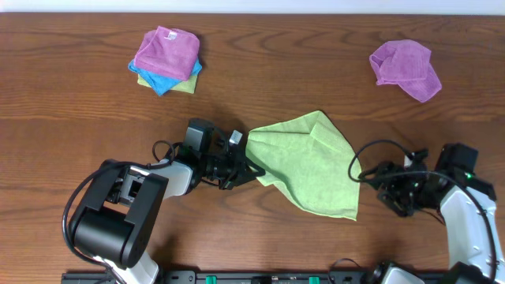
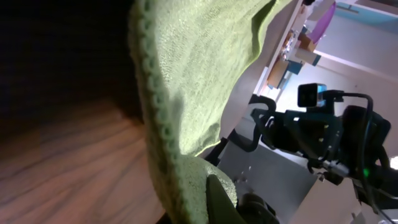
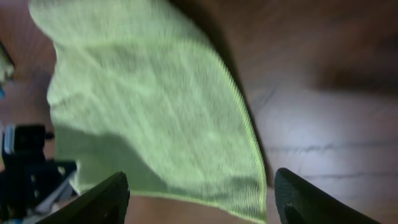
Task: Fold the cloth
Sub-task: 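Grasp the left edge with the left gripper and the right corner with the right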
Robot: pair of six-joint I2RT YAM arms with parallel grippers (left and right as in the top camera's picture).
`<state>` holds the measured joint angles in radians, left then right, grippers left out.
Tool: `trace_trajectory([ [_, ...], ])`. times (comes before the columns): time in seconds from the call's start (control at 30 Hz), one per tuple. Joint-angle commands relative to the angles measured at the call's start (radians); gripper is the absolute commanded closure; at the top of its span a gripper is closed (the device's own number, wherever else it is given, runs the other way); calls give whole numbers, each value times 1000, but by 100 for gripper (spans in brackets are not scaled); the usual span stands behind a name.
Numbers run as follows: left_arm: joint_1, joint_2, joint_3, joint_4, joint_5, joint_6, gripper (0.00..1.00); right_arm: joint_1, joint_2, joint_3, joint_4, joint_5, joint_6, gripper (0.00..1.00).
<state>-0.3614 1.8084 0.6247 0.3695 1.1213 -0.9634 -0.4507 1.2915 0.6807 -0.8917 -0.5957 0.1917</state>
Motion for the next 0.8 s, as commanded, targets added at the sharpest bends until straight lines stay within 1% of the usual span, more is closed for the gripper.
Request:
trace_trajectory([
  [0.0,6,-13,-6,2,21,26,94,-9,3,-50,-9,-63,-82,25],
  [0.13,6,-13,-6,2,22,24,94,-10,3,-158,46,-126,-84,25],
  [0.3,6,-13,-6,2,34,24,94,-10,3,-264,99,-138,-73,27],
  [0.4,6,-13,-6,2,39,24,94,-10,3,-298,140,-136,-65,30],
  [0.67,6,-13,-6,2,58,24,94,-10,3,-357,283,-98,-4,34],
  [0.7,6,-13,-6,2,59,25,94,-10,3,-358,297,-92,4,36],
  [0.77,6,-13,-6,2,60,25,94,-10,3,-358,316,-81,14,47],
])
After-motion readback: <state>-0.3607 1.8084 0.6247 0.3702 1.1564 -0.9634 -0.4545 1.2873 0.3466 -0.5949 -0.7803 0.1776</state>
